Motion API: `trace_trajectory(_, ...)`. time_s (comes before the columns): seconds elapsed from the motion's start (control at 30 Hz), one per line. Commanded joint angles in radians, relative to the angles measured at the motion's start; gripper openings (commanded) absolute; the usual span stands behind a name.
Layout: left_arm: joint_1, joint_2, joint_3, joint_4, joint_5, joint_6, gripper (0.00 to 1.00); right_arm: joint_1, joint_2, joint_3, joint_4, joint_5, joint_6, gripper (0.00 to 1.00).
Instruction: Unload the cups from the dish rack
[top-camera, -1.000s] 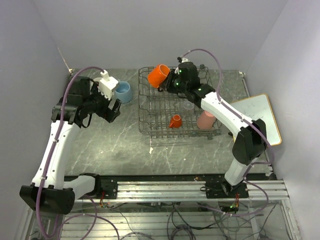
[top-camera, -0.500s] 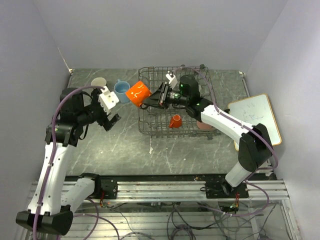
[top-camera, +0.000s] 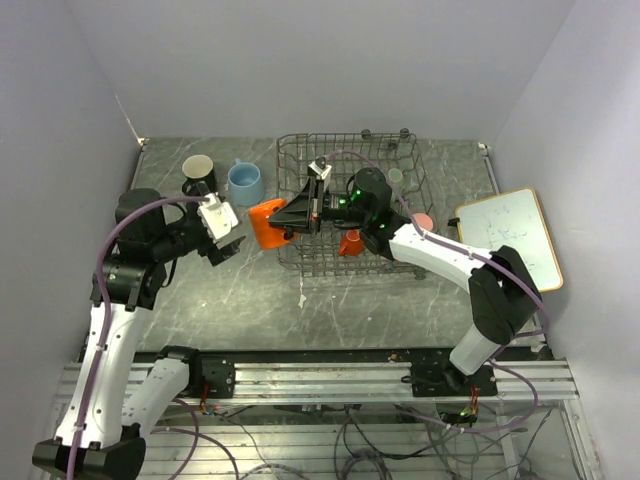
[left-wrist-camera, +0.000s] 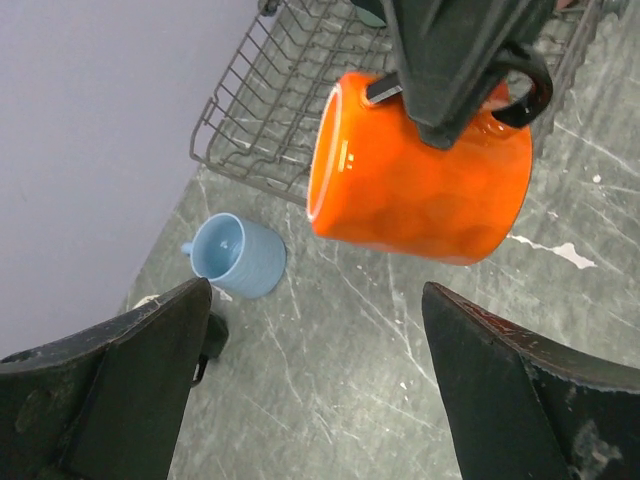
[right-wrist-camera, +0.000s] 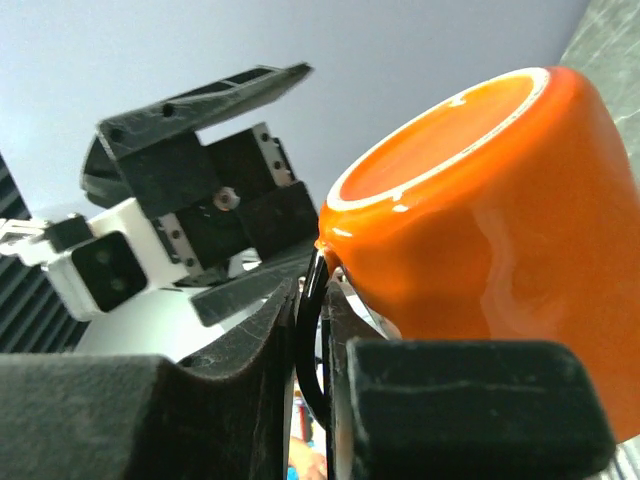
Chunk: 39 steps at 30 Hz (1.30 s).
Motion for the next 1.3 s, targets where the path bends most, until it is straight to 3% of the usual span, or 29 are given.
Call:
trace_trajectory(0.0, 0.003, -0.066, -0.091, 0.047, 0.035, 0.017, 0.97, 0.012, -0.023, 0.025, 0.109, 0.034, 0.060, 0.00)
trace_trajectory(0.2, 0.003, -0.251, -0.291, 0.270, -0.065, -0.116, 0.96, 0.016, -0.012, 0.052, 0.120, 0.171, 0.143, 0.00)
trace_trajectory(0.43, 0.003, -0.362, -0.415, 0.429, -0.119, -0.160, 0.95, 0.053, 0.007, 0.116, 0.117, 0.360, 0.229, 0.00)
trace_trajectory(0.73, 0.002, -0.374, -0.524, 0.753, -0.237, -0.189, 0.93, 0.161, 0.086, 0.211, 0.168, 0.532, 0.323, 0.00)
trace_trajectory(1.27, 0.002, -0.374, -0.559, 0.828, -0.260, -0.136, 0.82, 0.264, 0.113, 0.225, 0.265, 0.589, 0.397, 0.00)
